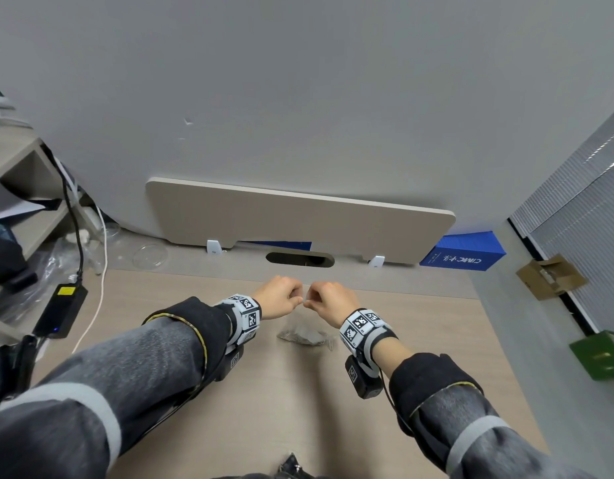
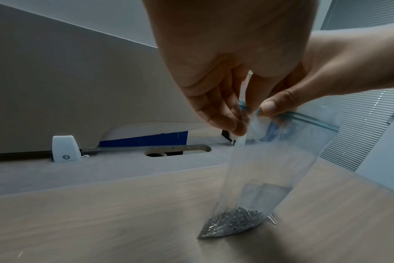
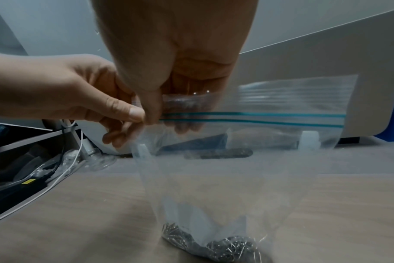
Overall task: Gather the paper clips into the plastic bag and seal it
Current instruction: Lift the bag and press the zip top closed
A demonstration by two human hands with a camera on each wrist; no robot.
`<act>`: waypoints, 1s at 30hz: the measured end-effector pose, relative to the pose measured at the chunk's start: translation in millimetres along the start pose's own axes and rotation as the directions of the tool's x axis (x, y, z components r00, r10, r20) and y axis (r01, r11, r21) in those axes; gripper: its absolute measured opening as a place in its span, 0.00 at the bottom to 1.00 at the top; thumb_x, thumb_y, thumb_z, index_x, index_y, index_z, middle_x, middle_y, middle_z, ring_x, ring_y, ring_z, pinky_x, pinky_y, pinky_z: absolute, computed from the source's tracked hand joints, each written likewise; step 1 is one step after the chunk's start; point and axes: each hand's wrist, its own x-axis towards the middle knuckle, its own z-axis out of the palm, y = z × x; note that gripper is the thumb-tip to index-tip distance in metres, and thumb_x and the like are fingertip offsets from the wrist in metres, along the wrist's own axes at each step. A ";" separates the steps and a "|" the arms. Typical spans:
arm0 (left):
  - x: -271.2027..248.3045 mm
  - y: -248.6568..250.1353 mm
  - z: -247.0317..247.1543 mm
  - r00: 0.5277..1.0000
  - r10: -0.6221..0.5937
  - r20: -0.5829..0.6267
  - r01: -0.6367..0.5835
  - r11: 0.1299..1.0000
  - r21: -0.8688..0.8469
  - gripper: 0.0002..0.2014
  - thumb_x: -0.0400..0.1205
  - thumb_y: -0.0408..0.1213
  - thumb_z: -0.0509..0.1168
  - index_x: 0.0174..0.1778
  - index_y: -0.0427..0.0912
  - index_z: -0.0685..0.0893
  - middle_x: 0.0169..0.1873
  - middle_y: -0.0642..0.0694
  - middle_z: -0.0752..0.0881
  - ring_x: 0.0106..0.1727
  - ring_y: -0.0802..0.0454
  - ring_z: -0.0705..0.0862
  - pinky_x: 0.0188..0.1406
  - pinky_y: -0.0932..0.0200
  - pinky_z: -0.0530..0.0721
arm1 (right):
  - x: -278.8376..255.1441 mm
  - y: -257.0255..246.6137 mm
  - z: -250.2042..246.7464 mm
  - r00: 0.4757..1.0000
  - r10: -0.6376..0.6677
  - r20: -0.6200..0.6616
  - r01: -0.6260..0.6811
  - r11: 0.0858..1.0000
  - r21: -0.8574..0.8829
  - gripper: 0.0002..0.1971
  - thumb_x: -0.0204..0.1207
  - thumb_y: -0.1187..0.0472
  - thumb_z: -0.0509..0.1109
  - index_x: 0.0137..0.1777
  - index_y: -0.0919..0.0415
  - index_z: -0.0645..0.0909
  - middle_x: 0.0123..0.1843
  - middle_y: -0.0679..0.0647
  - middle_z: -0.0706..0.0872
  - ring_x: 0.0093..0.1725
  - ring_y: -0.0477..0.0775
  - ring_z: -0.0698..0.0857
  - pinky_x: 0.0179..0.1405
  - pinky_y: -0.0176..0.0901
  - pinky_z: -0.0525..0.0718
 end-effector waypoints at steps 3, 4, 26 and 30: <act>0.5 1.6 -0.1 1.000 0.002 -0.001 -0.002 1.000 -0.002 0.06 0.80 0.36 0.63 0.41 0.39 0.83 0.30 0.49 0.82 0.35 0.47 0.82 0.46 0.46 0.84 | 1.0 -1.2 1.1 1.000 -0.007 0.003 0.007 1.000 -0.004 0.11 0.80 0.50 0.67 0.50 0.57 0.85 0.49 0.54 0.90 0.49 0.57 0.85 0.42 0.44 0.77; 0.7 1.5 -0.4 1.000 -0.001 -0.001 0.001 1.000 -0.002 0.06 0.80 0.36 0.63 0.41 0.39 0.83 0.30 0.49 0.82 0.35 0.47 0.81 0.46 0.47 0.84 | 1.2 -1.4 1.8 1.000 -0.007 0.002 0.007 1.000 -0.006 0.11 0.80 0.50 0.67 0.50 0.57 0.85 0.49 0.54 0.90 0.49 0.57 0.86 0.42 0.44 0.77; -0.7 3.4 -1.7 0.997 0.072 -0.022 -0.069 0.991 0.118 0.07 0.81 0.39 0.62 0.47 0.41 0.83 0.42 0.44 0.87 0.45 0.44 0.81 0.41 0.53 0.76 | 2.6 0.4 1.5 1.000 0.016 -0.015 -0.016 1.000 -0.013 0.08 0.79 0.53 0.67 0.48 0.53 0.86 0.50 0.51 0.90 0.51 0.57 0.86 0.43 0.45 0.79; -2.4 1.5 -3.3 0.995 0.091 -0.037 -0.084 0.985 0.151 0.05 0.81 0.37 0.62 0.45 0.41 0.82 0.39 0.44 0.86 0.42 0.43 0.79 0.38 0.55 0.71 | 1.2 7.5 1.4 1.000 0.029 0.012 -0.029 1.000 -0.012 0.09 0.78 0.51 0.68 0.49 0.54 0.86 0.51 0.51 0.90 0.53 0.56 0.86 0.44 0.44 0.78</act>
